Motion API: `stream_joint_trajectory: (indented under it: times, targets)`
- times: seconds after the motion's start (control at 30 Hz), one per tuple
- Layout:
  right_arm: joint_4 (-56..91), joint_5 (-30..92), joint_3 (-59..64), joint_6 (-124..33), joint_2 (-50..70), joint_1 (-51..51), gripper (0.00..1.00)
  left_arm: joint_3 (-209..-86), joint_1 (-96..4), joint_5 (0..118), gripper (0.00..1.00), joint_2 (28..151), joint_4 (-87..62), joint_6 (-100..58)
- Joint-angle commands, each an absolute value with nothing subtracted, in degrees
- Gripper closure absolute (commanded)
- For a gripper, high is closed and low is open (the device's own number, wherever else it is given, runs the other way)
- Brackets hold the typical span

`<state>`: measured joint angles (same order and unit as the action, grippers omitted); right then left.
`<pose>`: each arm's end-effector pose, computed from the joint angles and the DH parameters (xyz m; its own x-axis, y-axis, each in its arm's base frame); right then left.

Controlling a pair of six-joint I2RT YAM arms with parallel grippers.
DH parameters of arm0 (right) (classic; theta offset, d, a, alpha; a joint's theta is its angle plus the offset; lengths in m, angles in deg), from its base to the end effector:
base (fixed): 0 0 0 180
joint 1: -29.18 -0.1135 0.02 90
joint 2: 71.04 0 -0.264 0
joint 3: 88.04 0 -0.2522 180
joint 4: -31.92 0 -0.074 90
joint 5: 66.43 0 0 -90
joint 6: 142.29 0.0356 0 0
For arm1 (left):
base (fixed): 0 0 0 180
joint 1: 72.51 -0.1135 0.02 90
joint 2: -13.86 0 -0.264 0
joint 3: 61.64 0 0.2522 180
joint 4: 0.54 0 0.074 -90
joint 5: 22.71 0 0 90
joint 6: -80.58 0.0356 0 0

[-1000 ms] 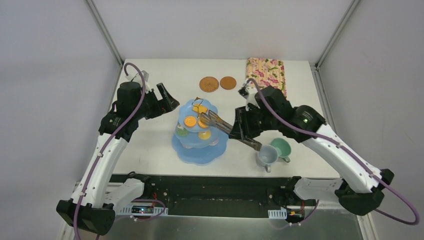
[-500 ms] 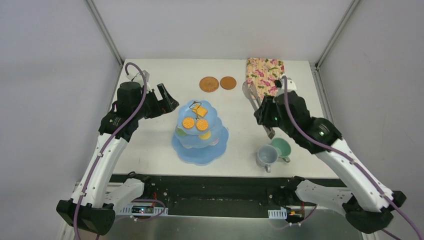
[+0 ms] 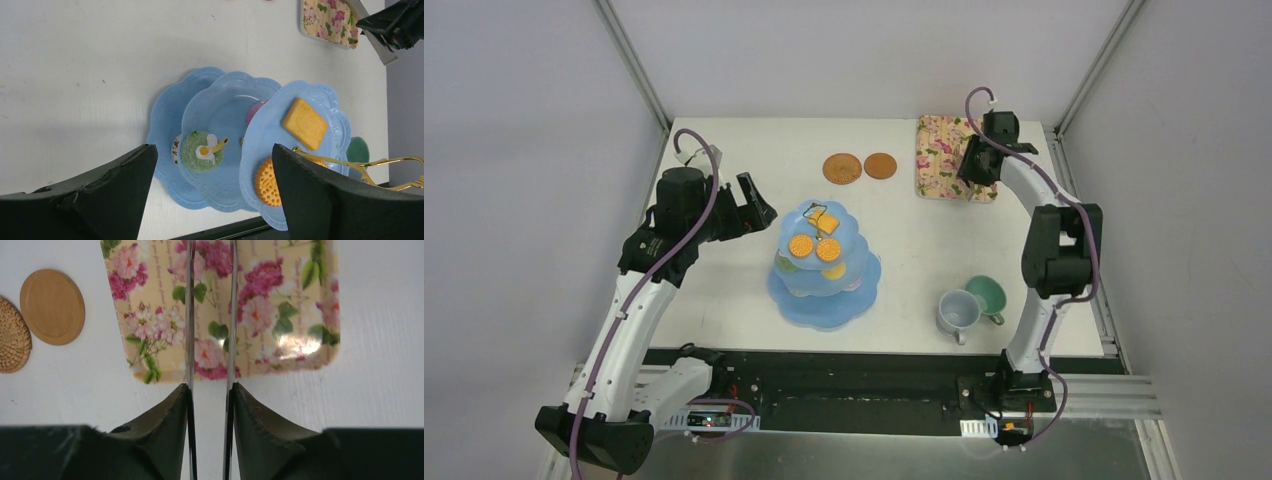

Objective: Serve the afternoon tea

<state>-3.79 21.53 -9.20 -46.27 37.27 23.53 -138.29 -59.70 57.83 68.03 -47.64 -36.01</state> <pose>0.4315 0.0414 0.2582 -0.6808 0.0380 -0.7315 -0.0010 0.9986 0.0528 0.1915 -0.0495 0.3785 -0.5264 -0.3331 -0.7823 0.1440 0.8718 -0.4681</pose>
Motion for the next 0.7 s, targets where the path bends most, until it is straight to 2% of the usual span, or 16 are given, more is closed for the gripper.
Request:
stream_joint_trajectory:
  times: [0.0, 0.3, 0.47, 0.67]
  targets:
    - [-2.3, 26.1, -17.5, -51.8, 42.7, 24.4, 0.61, -140.4, -59.2, 59.8, 0.11, 66.6, -49.0, -34.1]
    - [-5.8, 25.3, -18.4, -54.7, 47.5, 25.2, 0.53, -139.6, -59.2, 60.1, 0.11, 66.3, -49.1, -34.7]
    - [-10.5, 24.3, -23.8, -53.5, 51.2, 25.2, 0.44, -139.9, -59.2, 58.6, 0.11, 66.8, -49.1, -34.9]
    - [-15.1, 21.2, -30.3, -48.9, 52.4, 25.1, 0.27, -141.4, -59.2, 57.7, 0.11, 67.0, -50.7, -34.6]
